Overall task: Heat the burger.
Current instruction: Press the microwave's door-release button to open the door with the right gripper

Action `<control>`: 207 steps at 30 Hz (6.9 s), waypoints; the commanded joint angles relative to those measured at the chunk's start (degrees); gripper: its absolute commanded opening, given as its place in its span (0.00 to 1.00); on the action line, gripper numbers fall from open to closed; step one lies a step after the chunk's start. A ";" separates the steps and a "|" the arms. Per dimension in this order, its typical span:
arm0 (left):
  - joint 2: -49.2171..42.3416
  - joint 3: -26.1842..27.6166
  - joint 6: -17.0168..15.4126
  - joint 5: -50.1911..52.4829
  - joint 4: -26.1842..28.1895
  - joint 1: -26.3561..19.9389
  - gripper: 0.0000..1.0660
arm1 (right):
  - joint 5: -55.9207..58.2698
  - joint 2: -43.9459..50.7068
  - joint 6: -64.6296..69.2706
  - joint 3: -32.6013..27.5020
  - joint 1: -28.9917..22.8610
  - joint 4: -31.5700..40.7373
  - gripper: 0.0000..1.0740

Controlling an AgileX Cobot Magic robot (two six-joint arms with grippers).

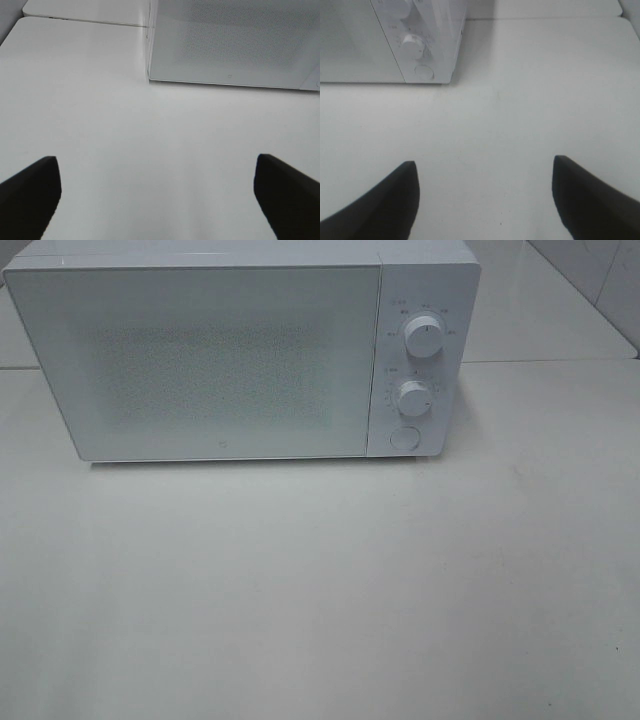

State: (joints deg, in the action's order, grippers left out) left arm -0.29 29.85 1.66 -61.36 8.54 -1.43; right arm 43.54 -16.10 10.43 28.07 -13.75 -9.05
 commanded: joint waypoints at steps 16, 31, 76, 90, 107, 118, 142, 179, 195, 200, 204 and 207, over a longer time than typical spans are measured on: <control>-1.09 -0.29 -0.34 0.00 0.17 -0.23 0.92 | 8.48 17.76 0.92 1.78 0.29 0.23 0.65; -0.97 -0.29 -0.34 0.00 0.17 -0.23 0.92 | 11.92 17.76 1.09 0.57 0.29 -1.09 0.65; -0.86 -0.29 -0.34 0.00 0.17 -0.23 0.92 | -49.90 -34.78 2.01 -1.38 0.29 -1.83 0.65; -0.86 -0.29 -0.34 0.00 0.17 -0.23 0.92 | -73.74 -58.21 -1.72 -1.38 0.11 2.98 0.65; -0.86 -0.29 -0.34 0.00 0.17 -0.23 0.92 | -95.63 -78.78 -26.30 -1.38 -16.90 38.85 0.65; -0.40 -0.29 -0.34 0.00 0.17 -0.23 0.92 | -106.11 -86.34 -24.52 -1.32 -27.27 50.02 0.65; -0.40 -0.29 -0.34 0.00 0.17 -0.23 0.92 | -105.88 -87.55 55.58 -1.32 -27.44 49.96 0.05; -0.40 -0.29 -0.34 0.00 0.17 -0.23 0.92 | -95.05 -100.55 61.54 15.24 -21.03 44.69 0.00; -0.40 -0.29 -0.34 0.00 0.17 -0.23 0.92 | -93.62 -103.53 61.13 18.74 -17.70 43.26 0.00; -0.40 -0.29 -0.34 0.00 0.17 -0.23 0.92 | -92.53 -104.05 61.71 18.85 -17.70 42.17 0.00; -0.40 -0.29 -0.34 0.00 0.17 -0.23 0.92 | -92.25 -104.97 62.85 19.88 -17.70 41.83 0.00; -0.40 -0.29 -0.34 0.00 0.17 -0.23 0.92 | -92.53 -105.14 63.03 20.34 -17.76 41.88 0.00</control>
State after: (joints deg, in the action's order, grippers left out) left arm -0.29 29.85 1.66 -61.36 8.54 -1.43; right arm -48.99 -121.35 73.05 47.78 -31.68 33.35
